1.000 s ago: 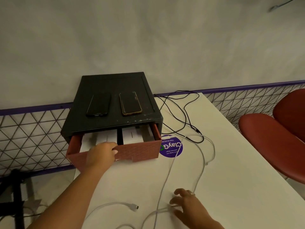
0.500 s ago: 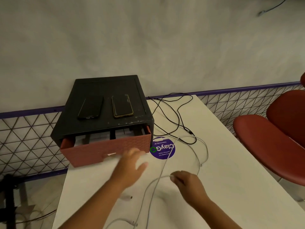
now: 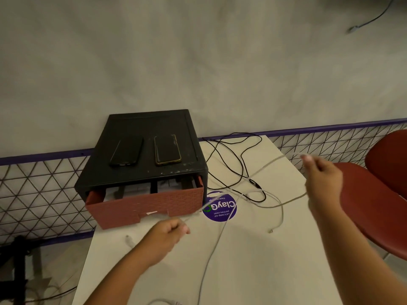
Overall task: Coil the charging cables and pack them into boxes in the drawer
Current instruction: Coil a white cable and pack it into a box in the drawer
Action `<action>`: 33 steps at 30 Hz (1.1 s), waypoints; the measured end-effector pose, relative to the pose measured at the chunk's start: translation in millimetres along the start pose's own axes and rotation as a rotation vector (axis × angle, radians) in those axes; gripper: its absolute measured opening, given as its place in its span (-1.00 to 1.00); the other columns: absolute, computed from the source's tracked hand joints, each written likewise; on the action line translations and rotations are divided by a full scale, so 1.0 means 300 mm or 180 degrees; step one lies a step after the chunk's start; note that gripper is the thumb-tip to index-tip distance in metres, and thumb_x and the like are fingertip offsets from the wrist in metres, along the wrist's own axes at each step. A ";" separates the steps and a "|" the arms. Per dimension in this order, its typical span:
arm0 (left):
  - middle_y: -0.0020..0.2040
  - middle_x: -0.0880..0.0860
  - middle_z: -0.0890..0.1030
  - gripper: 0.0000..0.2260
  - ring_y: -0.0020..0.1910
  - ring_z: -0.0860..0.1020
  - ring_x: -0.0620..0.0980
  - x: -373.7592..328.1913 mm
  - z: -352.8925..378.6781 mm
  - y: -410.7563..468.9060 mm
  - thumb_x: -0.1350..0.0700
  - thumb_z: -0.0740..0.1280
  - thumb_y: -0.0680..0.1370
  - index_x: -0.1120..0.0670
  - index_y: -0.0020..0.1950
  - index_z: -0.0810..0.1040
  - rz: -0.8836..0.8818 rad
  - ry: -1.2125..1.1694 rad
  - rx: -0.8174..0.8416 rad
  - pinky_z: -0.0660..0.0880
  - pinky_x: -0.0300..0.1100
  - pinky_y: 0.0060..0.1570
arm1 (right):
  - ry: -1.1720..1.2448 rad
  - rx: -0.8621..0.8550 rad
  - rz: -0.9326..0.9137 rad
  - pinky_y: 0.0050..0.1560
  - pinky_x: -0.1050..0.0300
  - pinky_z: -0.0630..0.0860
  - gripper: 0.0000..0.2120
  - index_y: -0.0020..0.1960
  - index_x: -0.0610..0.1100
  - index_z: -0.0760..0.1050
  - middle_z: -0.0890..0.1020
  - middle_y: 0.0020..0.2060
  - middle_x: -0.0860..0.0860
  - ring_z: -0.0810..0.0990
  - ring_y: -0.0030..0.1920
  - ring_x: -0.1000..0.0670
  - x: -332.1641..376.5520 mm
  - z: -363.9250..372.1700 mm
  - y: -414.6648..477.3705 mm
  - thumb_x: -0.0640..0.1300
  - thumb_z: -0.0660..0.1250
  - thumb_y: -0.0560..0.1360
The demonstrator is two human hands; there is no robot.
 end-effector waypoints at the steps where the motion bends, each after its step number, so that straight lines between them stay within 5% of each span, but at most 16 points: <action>1: -0.57 -0.12 0.33 -0.80 -0.53 0.26 -0.21 -0.021 -0.026 -0.003 0.17 0.23 0.59 0.07 -0.21 0.56 0.0078 0.0019 -0.0117 0.26 -0.35 -0.45 | 0.0074 -0.0127 0.0034 -0.47 0.38 0.29 -0.91 -0.06 -0.10 0.57 0.45 -0.59 0.18 0.31 -0.53 0.23 0.014 -0.020 0.029 -0.12 0.31 0.52; 7: -0.56 -0.19 0.47 -0.81 -0.52 0.38 -0.30 -0.115 -0.138 -0.012 0.17 0.26 0.57 0.15 -0.23 0.55 0.0371 0.0062 -0.0764 0.27 -0.37 -0.39 | 0.0231 -0.0727 0.0161 -0.34 0.20 0.31 -0.79 -0.01 -0.19 0.59 0.38 -0.42 0.07 0.30 -0.39 0.14 0.028 -0.105 0.138 -0.06 0.31 0.50; 12: -0.46 -0.02 0.35 -0.80 -0.40 0.29 -0.09 -0.138 -0.190 0.032 0.11 0.25 0.58 0.12 -0.19 0.59 0.0227 -0.0544 -0.1233 0.26 -0.26 -0.36 | -0.0168 -0.1027 0.0665 -0.10 0.02 0.48 -0.75 0.01 -0.23 0.57 0.57 -0.23 -0.15 0.45 -0.22 -0.01 -0.058 -0.159 0.186 -0.06 0.30 0.49; 17: -0.47 -0.01 0.27 -0.78 -0.44 0.27 -0.08 -0.222 -0.158 0.074 0.07 0.23 0.59 0.12 -0.18 0.57 0.0224 -0.1052 -0.1069 0.39 -0.16 -0.27 | -0.2658 0.0372 0.0799 0.21 -0.18 0.42 -0.64 0.28 -0.03 0.46 0.48 0.26 -0.16 0.45 0.20 -0.24 -0.109 -0.100 0.144 -0.04 0.25 0.49; 20: -0.46 -0.04 0.30 -0.77 -0.43 0.31 -0.10 -0.322 -0.097 0.076 0.05 0.22 0.59 0.10 -0.16 0.58 0.0450 -0.0784 -0.0876 0.40 -0.14 -0.23 | -0.2640 0.1192 -0.0127 0.31 -0.07 0.29 -0.52 0.40 0.00 0.33 0.35 0.38 -0.09 0.35 0.33 -0.15 -0.003 0.022 0.051 0.01 0.30 0.51; 23: -0.48 -0.09 0.34 -0.78 -0.42 0.31 -0.15 -0.432 -0.035 0.075 0.08 0.21 0.60 0.09 -0.15 0.58 0.0618 -0.0906 -0.0549 0.43 -0.20 -0.24 | -0.1760 0.2274 -0.0769 0.22 0.18 0.27 -0.52 0.40 0.04 0.31 0.37 0.30 0.14 0.33 0.31 0.09 0.166 0.147 -0.091 0.06 0.28 0.51; 26: -0.45 -0.05 0.32 -0.80 -0.41 0.30 -0.14 -0.526 0.001 0.072 0.11 0.18 0.60 0.09 -0.11 0.57 0.0722 -0.1287 -0.0192 0.42 -0.20 -0.19 | -0.1247 0.3023 -0.0875 0.04 0.29 0.34 -0.67 0.28 0.03 0.43 0.51 0.03 0.21 0.46 0.06 0.21 0.272 0.224 -0.175 0.03 0.23 0.54; 29: -0.47 -0.06 0.35 -0.81 -0.45 0.30 -0.16 -0.588 -0.012 0.066 0.14 0.17 0.60 0.13 -0.08 0.56 0.0880 -0.1647 -0.0006 0.42 -0.23 -0.23 | -0.0679 0.2751 -0.0809 -0.23 0.24 0.40 -0.84 -0.07 -0.04 0.54 0.46 -0.38 0.11 0.43 -0.33 0.14 0.350 0.239 -0.161 -0.05 0.20 0.57; 33: -0.45 -0.03 0.32 -0.77 -0.48 0.30 -0.16 -0.609 -0.053 0.055 0.12 0.14 0.61 0.13 -0.13 0.53 0.1001 -0.1425 -0.0001 0.40 -0.22 -0.25 | 0.0011 0.2081 -0.0749 -0.30 0.18 0.38 -0.80 -0.25 -0.04 0.52 0.41 -0.49 0.15 0.36 -0.40 0.12 0.465 0.224 -0.077 -0.11 0.26 0.54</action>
Point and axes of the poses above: each hand's wrist, its own y-axis towards the middle knuckle, its own z-axis out of the palm, x = y × z, the point moved 3 cm from there along y, towards the middle knuckle
